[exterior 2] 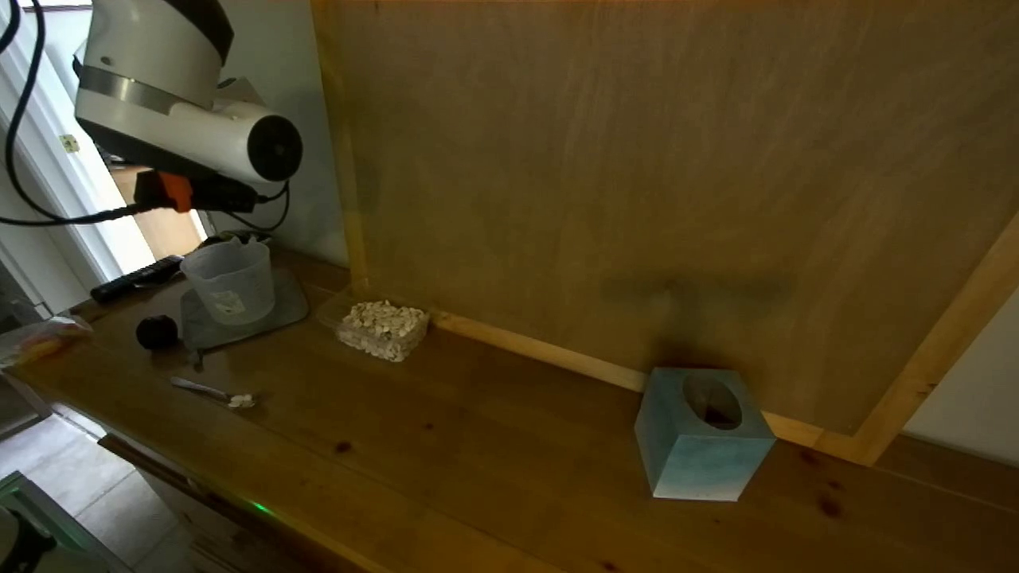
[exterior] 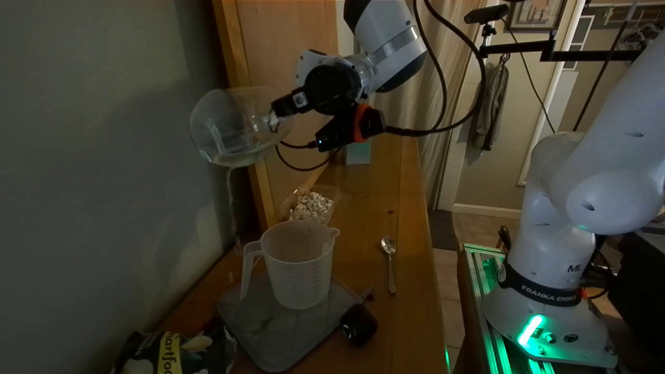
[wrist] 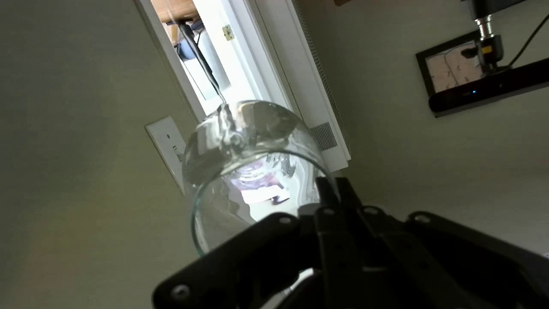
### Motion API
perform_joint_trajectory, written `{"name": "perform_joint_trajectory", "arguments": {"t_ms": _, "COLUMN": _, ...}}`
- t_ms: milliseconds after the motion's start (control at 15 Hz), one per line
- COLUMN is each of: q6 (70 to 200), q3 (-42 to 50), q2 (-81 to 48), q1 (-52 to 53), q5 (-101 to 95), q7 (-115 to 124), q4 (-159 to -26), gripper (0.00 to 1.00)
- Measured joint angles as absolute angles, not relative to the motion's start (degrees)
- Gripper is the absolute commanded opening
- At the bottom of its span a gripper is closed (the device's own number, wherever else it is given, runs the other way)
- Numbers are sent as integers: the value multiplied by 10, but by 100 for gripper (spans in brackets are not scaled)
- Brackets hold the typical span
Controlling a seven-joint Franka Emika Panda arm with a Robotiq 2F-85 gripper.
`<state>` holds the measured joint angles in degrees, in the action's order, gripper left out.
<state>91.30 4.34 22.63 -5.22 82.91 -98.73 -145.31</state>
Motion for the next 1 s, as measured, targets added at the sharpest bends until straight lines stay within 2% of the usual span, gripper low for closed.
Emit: {"name": "perform_joint_trajectory", "arguments": {"t_ms": 1000, "q6": 913, "q3": 47, "q2": 230, "q1": -60, "q5": 829, "q7": -980, "q4": -1458, "gripper": 1}}
